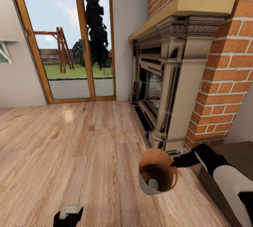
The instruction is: Put the three can of soda from the living room inside the tash can in the kitchen.
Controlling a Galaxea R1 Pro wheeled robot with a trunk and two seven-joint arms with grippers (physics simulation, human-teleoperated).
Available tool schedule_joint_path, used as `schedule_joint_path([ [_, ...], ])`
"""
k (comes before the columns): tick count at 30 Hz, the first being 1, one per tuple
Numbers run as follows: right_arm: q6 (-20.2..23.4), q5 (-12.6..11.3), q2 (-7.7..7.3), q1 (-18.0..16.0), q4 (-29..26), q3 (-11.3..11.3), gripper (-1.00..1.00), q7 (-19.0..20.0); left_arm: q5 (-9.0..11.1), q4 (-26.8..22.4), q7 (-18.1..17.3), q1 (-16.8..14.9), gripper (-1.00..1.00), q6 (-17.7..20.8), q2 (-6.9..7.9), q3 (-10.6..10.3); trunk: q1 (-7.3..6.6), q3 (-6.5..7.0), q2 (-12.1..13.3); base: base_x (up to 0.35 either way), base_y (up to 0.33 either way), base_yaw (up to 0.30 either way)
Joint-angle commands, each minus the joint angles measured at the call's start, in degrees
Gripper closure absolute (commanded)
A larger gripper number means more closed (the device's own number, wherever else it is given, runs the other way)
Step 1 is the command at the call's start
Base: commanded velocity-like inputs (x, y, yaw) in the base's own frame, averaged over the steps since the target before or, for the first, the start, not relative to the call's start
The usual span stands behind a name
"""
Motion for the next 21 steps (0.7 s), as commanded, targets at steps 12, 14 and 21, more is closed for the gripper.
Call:
schedule_joint_path([
  [12,0.5,-1.2,-0.01,-0.1,-0.1,-0.3,1.00,0.3,0.0,0.4,1.3,-0.1,-1.00,-3.1,-0.10,0.0,0.30,-2.66,-0.2,0.000,0.000,0.000],
  [14,0.5,-1.2,-0.01,-0.1,-0.1,-0.3,1.00,0.3,0.0,0.4,1.4,-0.1,-1.00,-3.2,-0.10,0.0,0.35,-3.10,-0.2,0.000,0.000,0.000],
  [21,0.5,-1.2,-0.02,-0.1,-0.1,-0.3,1.00,0.3,-0.1,0.4,1.7,-0.1,-1.00,-3.1,-0.11,0.0,0.53,-4.65,-0.3,0.000,0.000,0.000],
])
